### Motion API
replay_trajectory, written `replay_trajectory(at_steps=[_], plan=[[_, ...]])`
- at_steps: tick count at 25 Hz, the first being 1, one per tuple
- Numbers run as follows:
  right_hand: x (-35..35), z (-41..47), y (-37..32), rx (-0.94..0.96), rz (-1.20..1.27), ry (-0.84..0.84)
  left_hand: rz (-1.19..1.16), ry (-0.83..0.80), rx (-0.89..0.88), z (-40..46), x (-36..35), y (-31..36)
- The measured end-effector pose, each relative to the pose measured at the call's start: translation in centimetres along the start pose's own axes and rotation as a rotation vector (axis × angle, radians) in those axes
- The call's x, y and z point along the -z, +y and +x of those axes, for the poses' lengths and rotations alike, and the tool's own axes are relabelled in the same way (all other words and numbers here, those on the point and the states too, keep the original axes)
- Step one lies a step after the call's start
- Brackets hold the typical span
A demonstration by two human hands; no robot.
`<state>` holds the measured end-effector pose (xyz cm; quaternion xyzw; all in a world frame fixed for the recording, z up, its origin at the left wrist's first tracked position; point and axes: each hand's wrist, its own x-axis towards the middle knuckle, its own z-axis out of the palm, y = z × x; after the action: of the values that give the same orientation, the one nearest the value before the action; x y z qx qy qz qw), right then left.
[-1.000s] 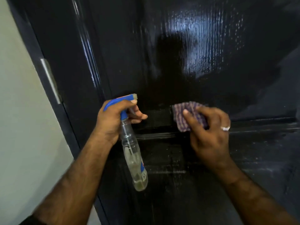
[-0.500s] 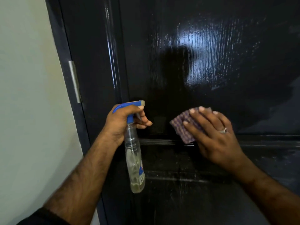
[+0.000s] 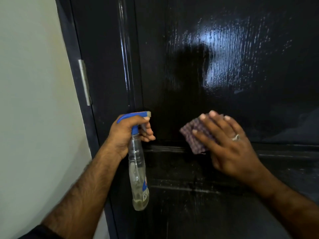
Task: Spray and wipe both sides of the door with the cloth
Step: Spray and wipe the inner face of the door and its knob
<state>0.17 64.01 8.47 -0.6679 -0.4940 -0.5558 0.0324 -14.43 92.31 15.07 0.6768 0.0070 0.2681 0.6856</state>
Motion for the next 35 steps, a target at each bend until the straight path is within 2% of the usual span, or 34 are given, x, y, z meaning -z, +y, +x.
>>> replay_trajectory(at_steps=[3, 4, 5, 8, 10, 14, 16, 18, 20, 23, 25, 27, 30, 32, 33, 34, 35], plan=[[-0.2, 5.5, -0.5, -0.372, 0.049, 0.227, 0.029, -0.013, 0.016, -0.2, -0.3, -0.3], [-0.9, 7.7, -2.1, -0.404, 0.075, 0.26, 0.025, -0.008, 0.01, -0.4, -0.4, -0.2], [-1.7, 9.1, -3.8, -0.36, 0.105, 0.248, 0.019, 0.001, -0.003, -0.5, -0.7, 0.0], [-3.1, 7.0, -6.4, -0.064, 0.064, 0.032, -0.005, 0.016, -0.022, -1.4, -1.3, 0.7], [-1.6, 2.2, -3.6, -0.101, -0.002, 0.013, -0.015, -0.003, 0.006, -2.5, -2.7, 0.6], [3.0, -5.7, 5.0, -0.57, -0.075, 0.24, -0.034, 0.009, 0.037, -3.3, -6.7, -0.3], [3.3, -5.6, 6.8, -0.786, -0.073, 0.384, 0.035, -0.036, -0.001, -3.1, -8.8, -0.2], [2.1, -2.7, 5.7, -0.906, -0.047, 0.459, 0.072, -0.079, -0.021, -3.2, -10.8, -0.3], [1.0, -0.1, 3.2, -0.778, 0.001, 0.421, 0.1, -0.081, -0.028, -3.5, -12.4, -0.3], [-0.5, -1.8, -0.4, -0.347, 0.055, 0.153, 0.118, -0.078, -0.079, -3.9, -14.0, -0.1], [0.4, -6.1, 0.5, -0.209, -0.037, 0.023, 0.094, -0.081, -0.058, -4.0, -15.6, 0.1], [2.2, -10.2, 4.3, -0.283, -0.103, 0.059, 0.069, -0.093, -0.025, -4.2, -17.4, 0.0], [5.7, -13.4, 11.6, -0.64, -0.135, 0.23, 0.082, -0.149, -0.052, -3.9, -20.9, -0.3], [5.9, -12.0, 12.6, -0.879, -0.11, 0.384, 0.083, -0.157, -0.049, -3.8, -23.3, -0.3], [5.3, -11.3, 11.9, -0.91, -0.096, 0.4, 0.073, -0.154, -0.035, -3.7, -24.5, -0.3], [4.3, -11.0, 10.4, -0.837, -0.058, 0.346, 0.059, -0.149, -0.03, -3.7, -25.3, -0.2], [3.6, -11.5, 9.1, -0.657, -0.026, 0.245, 0.048, -0.154, -0.033, -3.7, -26.3, 0.0]])
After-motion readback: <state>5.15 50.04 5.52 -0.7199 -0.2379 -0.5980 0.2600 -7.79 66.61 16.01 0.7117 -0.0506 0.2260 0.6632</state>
